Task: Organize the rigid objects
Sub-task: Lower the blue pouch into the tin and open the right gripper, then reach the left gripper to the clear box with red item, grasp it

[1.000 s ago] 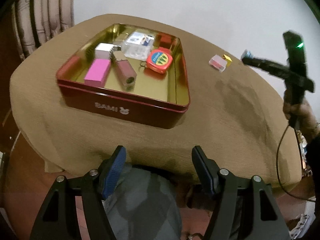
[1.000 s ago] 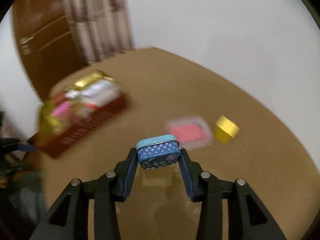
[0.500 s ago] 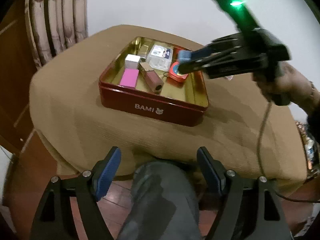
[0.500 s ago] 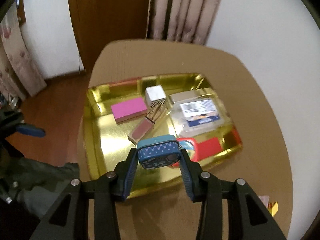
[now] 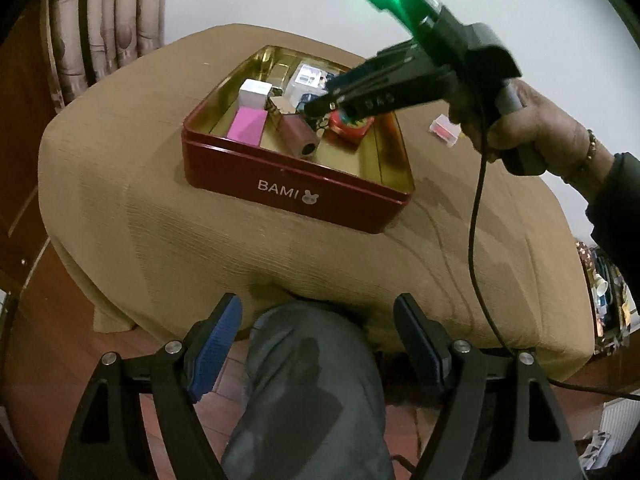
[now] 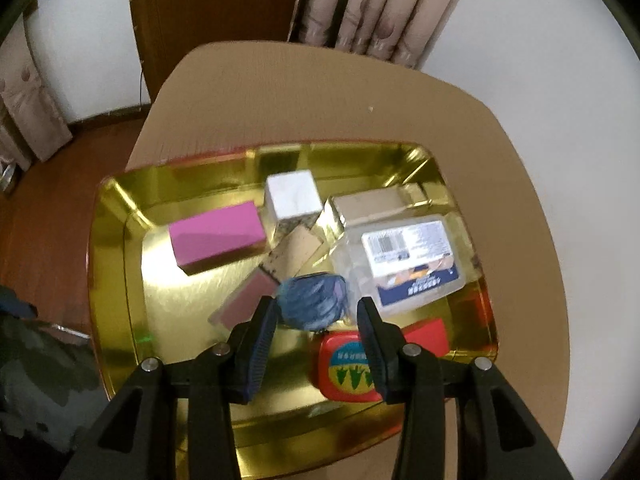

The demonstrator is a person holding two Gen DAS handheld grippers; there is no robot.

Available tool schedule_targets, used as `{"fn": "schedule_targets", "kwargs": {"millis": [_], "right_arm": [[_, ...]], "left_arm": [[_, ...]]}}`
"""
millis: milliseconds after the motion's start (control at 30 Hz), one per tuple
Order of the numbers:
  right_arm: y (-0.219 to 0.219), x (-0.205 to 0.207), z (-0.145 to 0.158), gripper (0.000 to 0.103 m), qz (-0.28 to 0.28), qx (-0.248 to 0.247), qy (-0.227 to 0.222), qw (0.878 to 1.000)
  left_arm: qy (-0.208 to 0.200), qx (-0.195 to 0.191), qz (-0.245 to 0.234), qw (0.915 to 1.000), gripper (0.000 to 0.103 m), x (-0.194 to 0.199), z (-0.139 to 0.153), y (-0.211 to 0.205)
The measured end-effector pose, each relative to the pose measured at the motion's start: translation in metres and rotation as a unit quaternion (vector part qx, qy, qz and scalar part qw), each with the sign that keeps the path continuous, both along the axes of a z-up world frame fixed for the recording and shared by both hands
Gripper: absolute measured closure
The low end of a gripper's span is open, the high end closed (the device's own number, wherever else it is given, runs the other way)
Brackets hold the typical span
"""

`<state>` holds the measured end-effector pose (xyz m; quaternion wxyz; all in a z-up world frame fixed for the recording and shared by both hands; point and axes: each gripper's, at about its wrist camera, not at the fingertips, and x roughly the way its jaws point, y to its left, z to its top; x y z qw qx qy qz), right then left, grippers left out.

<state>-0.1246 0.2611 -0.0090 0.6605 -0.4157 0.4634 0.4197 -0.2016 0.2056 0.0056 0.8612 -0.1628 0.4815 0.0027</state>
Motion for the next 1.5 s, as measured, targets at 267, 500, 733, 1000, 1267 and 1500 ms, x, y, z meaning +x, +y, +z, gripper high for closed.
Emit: {"fn": "schedule_targets", "kwargs": {"millis": [267,500,733,1000,1267,1500], "right_arm": [[-0.088,-0.012,0.075,0.054,-0.132,0.143,-0.097,0.976],[-0.277,-0.033,0.074,0.038,-0.354,0.127,-0.200,0.905],[-0.409,-0.055,0.058,0.038,-0.480,0.105,-0.205,0.847],[-0.455,-0.062,0.047,0.038,-0.519,0.127,-0.203,0.820],[-0.464,-0.062,0.058,0.033,-0.531,0.187,-0.220,0.797],[-0.470,-0.073,0.070,0.023,-0.531,0.214,-0.238,0.785]], "left_arm": [[-0.006,0.013,-0.001,0.9999,0.028,-0.001,0.002,-0.004],[-0.023,0.050,-0.047,0.9973,0.028,-0.002,0.014,-0.033],[-0.058,0.092,-0.125,0.9862,0.025,0.029,0.041,-0.095],[-0.054,0.111,-0.170,0.9777,0.025,0.114,0.053,-0.148],[-0.084,0.171,-0.233,0.9537,0.025,0.238,0.050,-0.200],[-0.041,0.180,-0.260,0.9477,0.025,0.330,0.016,-0.217]]}}
